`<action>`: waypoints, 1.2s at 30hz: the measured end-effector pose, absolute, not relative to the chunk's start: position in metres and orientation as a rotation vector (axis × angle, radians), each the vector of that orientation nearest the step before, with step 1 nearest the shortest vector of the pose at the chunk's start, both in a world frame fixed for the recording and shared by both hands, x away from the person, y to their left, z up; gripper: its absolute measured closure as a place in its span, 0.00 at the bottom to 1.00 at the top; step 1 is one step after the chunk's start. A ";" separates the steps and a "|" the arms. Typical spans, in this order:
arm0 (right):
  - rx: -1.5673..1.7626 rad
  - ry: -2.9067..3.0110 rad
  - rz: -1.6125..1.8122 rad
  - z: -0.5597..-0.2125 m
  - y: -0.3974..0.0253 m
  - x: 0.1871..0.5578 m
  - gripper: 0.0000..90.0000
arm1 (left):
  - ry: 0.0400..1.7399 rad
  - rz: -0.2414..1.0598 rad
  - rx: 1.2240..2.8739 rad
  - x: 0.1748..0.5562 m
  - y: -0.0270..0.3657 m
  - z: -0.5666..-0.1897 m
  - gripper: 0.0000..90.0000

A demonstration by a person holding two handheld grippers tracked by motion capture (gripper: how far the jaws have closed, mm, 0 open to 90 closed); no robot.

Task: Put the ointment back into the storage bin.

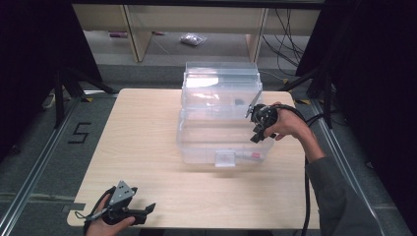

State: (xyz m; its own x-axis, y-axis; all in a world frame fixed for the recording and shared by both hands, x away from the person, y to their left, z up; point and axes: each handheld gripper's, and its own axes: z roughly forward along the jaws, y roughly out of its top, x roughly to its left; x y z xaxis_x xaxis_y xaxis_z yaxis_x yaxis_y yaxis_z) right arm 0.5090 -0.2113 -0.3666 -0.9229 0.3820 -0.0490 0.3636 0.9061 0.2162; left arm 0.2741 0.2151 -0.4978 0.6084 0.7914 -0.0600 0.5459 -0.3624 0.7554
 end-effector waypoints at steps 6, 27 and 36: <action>0.602 2.947 0.366 -0.358 -0.214 0.505 0.59 | 1.054 0.410 2.063 0.274 0.216 -0.498 0.17; 0.692 2.864 0.515 -0.346 -0.219 0.481 0.51 | 1.058 0.412 2.077 0.274 0.217 -0.497 0.17; 0.678 2.856 0.569 -0.342 -0.219 0.473 0.49 | 1.065 0.409 2.062 0.274 0.216 -0.498 0.17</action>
